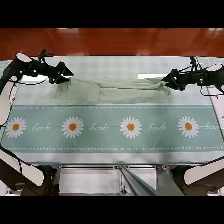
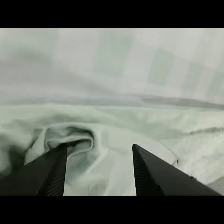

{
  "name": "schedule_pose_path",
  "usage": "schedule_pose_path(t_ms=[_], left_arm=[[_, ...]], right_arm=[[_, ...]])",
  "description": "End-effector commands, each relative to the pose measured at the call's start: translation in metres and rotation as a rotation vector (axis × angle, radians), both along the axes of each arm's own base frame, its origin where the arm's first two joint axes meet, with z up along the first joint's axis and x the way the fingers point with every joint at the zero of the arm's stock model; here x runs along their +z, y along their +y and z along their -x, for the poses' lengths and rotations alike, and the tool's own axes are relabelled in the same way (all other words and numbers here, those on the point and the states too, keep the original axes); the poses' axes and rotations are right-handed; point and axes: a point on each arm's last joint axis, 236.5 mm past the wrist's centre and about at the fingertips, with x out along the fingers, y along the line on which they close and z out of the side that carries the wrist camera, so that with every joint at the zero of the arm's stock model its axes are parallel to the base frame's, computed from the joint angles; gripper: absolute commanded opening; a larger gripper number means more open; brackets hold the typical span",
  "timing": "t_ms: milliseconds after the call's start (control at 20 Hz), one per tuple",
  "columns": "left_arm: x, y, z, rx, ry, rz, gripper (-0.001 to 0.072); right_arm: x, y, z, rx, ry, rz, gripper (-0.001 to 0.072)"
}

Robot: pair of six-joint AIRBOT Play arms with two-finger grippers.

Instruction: Fold the shirts.

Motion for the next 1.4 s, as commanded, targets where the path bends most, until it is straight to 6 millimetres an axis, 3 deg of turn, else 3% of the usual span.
schedule_pose_path(t_ms=[0,150,250,350,450,650,900,1100,1350], left_arm=[[0.024,0.022,0.034,-0.111,0.084,-0.007,0.0500],[0.061,0.056,0.055,-0.103,0.042,-0.143,0.0501],[0.077,0.055,0.073,-0.131,-0.005,-0.210,0.0501],[0.083,0.042,0.088,-0.108,-0.059,-0.231,0.0501],[0.085,0.026,0.101,-0.074,-0.138,-0.258,0.0501],[0.087,-0.004,0.133,-0.074,-0.212,-0.274,0.0501],[0.094,-0.022,0.135,-0.080,-0.229,-0.226,0.0501],[0.093,-0.022,0.134,-0.076,-0.230,-0.227,0.0501],[0.092,-0.022,0.134,-0.076,-0.228,-0.226,0.0501]], right_arm=[[0.038,-0.022,0.010,0.037,0.002,-0.044,0.0406],[0.082,-0.088,0.029,-0.042,-0.046,0.041,0.0406],[0.080,-0.127,0.051,-0.099,-0.021,0.151,0.0406],[0.059,-0.134,0.067,-0.131,0.022,0.153,0.0406],[0.027,-0.121,0.073,-0.143,0.061,0.100,0.0407],[-0.008,-0.085,0.057,-0.133,0.082,-0.069,0.0408],[-0.046,-0.054,0.053,-0.103,0.155,-0.141,0.0408],[-0.048,-0.018,0.037,-0.062,0.129,-0.210,0.0408],[-0.031,0.011,0.003,-0.012,0.075,-0.175,0.0408]])
